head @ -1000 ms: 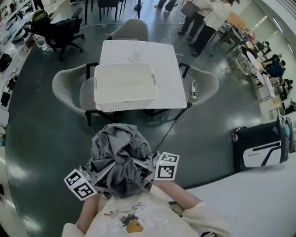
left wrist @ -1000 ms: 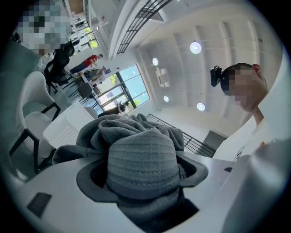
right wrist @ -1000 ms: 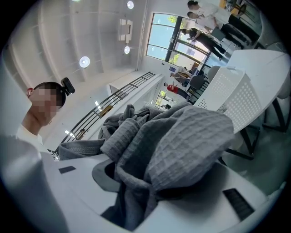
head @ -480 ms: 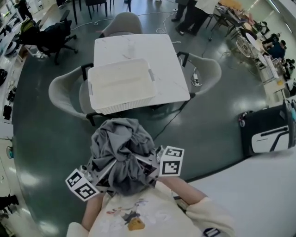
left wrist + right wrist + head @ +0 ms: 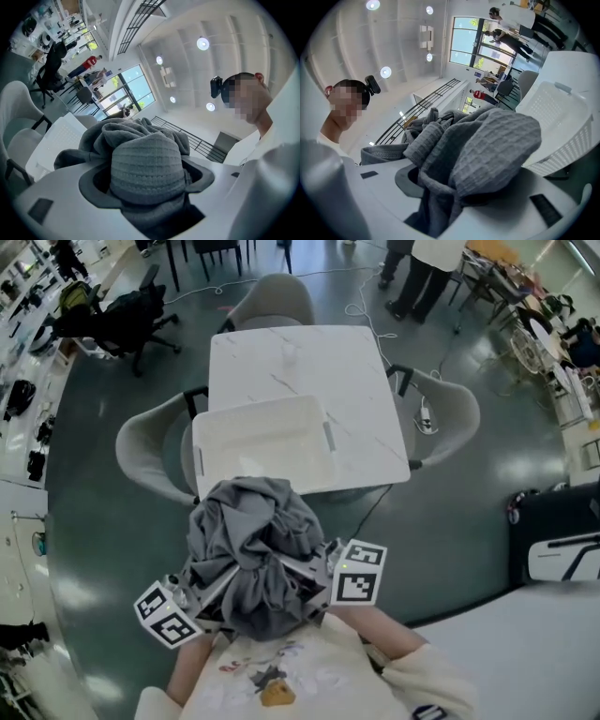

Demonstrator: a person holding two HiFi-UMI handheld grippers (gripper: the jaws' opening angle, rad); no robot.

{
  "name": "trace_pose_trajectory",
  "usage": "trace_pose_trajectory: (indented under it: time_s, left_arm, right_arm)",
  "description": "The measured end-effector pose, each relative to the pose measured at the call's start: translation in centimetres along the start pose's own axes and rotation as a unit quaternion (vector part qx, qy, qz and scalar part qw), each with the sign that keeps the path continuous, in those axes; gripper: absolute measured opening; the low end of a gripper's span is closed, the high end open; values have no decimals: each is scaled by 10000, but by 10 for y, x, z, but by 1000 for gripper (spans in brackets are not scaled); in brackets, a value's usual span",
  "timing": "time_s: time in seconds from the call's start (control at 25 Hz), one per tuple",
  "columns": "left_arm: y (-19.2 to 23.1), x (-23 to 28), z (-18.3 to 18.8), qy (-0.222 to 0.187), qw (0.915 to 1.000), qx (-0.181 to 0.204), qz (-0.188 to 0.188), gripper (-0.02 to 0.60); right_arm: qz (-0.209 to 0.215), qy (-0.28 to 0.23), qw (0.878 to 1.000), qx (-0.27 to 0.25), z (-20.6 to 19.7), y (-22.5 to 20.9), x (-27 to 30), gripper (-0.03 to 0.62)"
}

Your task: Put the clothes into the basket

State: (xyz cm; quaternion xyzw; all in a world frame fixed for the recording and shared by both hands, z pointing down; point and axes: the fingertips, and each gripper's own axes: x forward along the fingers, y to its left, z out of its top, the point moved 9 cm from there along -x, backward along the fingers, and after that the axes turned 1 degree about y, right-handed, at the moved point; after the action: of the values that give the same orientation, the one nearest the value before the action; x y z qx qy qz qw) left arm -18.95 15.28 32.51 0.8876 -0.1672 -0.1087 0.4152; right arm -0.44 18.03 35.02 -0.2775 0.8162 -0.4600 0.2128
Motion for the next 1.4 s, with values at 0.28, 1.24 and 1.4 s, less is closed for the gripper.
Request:
trace_pose_trajectory:
  time_s: [0.28,1.24,1.4]
  left_arm:
    - [8,51,37,-322,9992,157,182,365]
    - [77,161,64,-930,9904,299,981,365]
    - [103,164,57,-905,9902,93,1064,365]
  right_arm:
    - [285,20,9996,75,65,-21,16,156]
    - [439,504,9975,-221,181,-122,39,155]
    - [121,517,9982,-291,178,-143,42,155]
